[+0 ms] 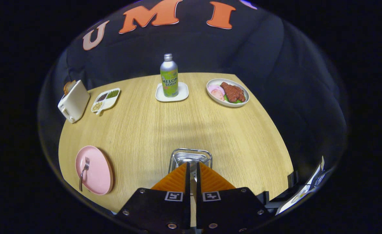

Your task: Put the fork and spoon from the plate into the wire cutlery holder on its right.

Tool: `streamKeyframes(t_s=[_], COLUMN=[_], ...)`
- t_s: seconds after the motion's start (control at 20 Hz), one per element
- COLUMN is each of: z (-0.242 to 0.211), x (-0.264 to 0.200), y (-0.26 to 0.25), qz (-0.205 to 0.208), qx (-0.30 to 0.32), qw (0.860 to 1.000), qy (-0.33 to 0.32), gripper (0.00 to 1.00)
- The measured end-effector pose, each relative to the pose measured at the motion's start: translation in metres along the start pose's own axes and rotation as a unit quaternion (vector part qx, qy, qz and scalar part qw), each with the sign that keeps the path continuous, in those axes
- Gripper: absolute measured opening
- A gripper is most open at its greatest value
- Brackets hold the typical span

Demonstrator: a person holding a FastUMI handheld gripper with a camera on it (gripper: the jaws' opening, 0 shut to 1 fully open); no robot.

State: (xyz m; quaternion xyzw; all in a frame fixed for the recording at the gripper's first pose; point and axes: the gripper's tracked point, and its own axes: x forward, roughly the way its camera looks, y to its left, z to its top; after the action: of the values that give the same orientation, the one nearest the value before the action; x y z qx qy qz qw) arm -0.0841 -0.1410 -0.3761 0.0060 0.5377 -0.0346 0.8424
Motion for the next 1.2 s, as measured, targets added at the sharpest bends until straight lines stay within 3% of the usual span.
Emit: streamKeyframes(t_s=[0.25, 0.6, 0.75, 0.9, 1.05, 1.2], z=[0.061, 0.127, 0.135, 0.130, 0.116, 0.099], x=[-0.042, -0.148, -0.179, -0.189, -0.189, -0.186], y=[-0.001, 0.019, 0.048, 0.086, 0.130, 0.173], qz=[-0.010, -0.032, -0.033, -0.018, 0.000, 0.023], qx=[0.058, 0.044, 0.039, 0.039, 0.046, 0.047], qw=[0.987, 0.930, 0.912, 0.907, 0.905, 0.912], qy=[-0.149, -0.362, -0.408, -0.419, -0.422, -0.407], gripper=[0.08, 0.09, 0.09, 0.30, 0.33, 0.61])
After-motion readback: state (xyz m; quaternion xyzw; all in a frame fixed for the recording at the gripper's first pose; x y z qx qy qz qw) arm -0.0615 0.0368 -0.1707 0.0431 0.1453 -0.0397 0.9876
